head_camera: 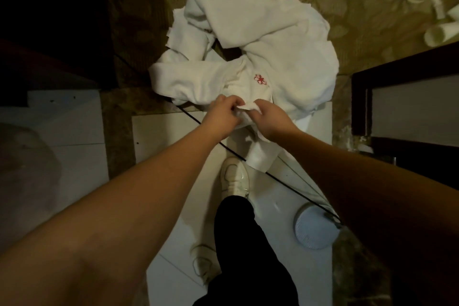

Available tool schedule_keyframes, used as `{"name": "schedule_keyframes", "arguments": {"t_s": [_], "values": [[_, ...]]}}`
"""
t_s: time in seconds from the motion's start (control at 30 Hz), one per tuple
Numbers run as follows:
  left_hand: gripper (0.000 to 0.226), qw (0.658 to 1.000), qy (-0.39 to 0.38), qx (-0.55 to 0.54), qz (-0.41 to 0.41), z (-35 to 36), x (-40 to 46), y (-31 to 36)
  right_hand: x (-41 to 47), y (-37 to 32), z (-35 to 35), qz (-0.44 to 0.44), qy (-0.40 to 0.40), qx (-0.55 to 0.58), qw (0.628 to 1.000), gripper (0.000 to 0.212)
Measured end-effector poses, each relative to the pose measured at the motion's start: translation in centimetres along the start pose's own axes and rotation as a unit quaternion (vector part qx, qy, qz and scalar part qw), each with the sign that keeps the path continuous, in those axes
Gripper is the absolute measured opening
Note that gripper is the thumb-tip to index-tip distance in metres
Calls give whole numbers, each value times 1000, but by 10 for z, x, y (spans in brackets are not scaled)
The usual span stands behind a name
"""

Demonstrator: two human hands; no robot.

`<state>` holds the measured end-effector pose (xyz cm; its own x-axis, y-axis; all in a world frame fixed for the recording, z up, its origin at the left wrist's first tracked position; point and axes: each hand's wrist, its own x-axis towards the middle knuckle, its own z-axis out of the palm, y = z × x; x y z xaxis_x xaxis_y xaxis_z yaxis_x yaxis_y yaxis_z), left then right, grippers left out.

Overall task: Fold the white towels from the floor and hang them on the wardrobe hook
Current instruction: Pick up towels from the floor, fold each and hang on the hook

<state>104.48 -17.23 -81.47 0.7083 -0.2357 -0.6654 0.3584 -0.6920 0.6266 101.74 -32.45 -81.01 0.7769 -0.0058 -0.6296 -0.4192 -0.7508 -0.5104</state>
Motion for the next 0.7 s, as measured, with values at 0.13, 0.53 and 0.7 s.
{"name": "schedule_keyframes", "arguments": {"t_s": [0.13,0.53,0.7], "values": [[15,987,16,156,24,-22,-18,29,-30,-16,-38,-42,-11,17,999,22],[23,977,-16,-215,7,-122,-161,116,-136,-113,-163,-142,-9,-59,988,25],[23,957,-12,-288,28,-162,-242,154,-190,-149,-200,-171,64,-122,976,22]]}}
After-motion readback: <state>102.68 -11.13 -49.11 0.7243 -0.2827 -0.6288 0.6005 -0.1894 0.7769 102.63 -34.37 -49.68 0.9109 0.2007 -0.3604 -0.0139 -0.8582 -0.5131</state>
